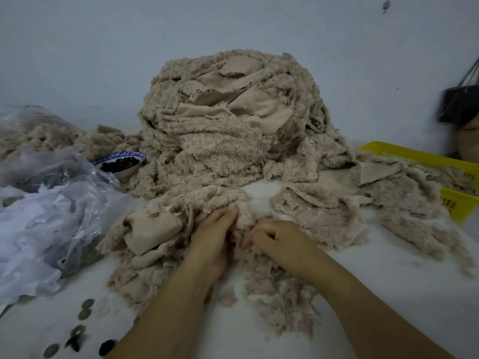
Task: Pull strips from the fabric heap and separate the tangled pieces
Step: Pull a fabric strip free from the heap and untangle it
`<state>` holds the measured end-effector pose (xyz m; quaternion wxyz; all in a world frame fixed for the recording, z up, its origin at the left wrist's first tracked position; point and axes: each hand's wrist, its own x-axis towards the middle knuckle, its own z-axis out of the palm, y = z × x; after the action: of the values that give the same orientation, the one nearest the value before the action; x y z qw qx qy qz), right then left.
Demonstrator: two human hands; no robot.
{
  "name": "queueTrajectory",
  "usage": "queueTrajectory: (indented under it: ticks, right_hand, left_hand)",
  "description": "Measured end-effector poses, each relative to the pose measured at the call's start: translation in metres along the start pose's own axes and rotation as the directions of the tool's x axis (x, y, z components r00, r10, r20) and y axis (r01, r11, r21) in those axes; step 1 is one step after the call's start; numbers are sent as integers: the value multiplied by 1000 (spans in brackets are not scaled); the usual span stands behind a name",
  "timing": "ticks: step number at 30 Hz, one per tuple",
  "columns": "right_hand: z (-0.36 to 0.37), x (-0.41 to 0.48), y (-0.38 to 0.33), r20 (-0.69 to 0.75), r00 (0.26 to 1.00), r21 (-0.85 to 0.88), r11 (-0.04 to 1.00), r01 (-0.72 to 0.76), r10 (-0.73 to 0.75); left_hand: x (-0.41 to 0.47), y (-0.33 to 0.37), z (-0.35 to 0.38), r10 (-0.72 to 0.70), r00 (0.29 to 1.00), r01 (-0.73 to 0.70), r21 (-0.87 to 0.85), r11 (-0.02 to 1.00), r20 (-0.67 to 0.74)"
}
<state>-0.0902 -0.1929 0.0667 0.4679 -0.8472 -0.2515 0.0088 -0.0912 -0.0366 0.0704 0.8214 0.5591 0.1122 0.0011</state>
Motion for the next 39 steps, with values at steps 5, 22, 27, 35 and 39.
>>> queueTrajectory:
  ticks: [5,22,27,35,39]
  right_hand:
    - [-18,4,6,-343,924,292,954,-67,170]
    - [-16,4,-3,-435,898,228,973,41,64]
    - [-27,11,7,-648,670,453,891,-41,361]
    - [-33,3,5,-533,830,161,983,-90,163]
    - [-6,4,-6,-285,943,-198,973,117,-172]
  left_hand:
    - [2,7,-5,9,999,2,-317,949,34]
    - [0,13,-3,-1,998,-38,-582,812,-66]
    - [5,10,-1,-60,990,-36,-645,763,-127]
    - [-5,11,0,-34,999,44,-574,817,28]
    - [-16,5,14,-61,991,103,-380,919,119]
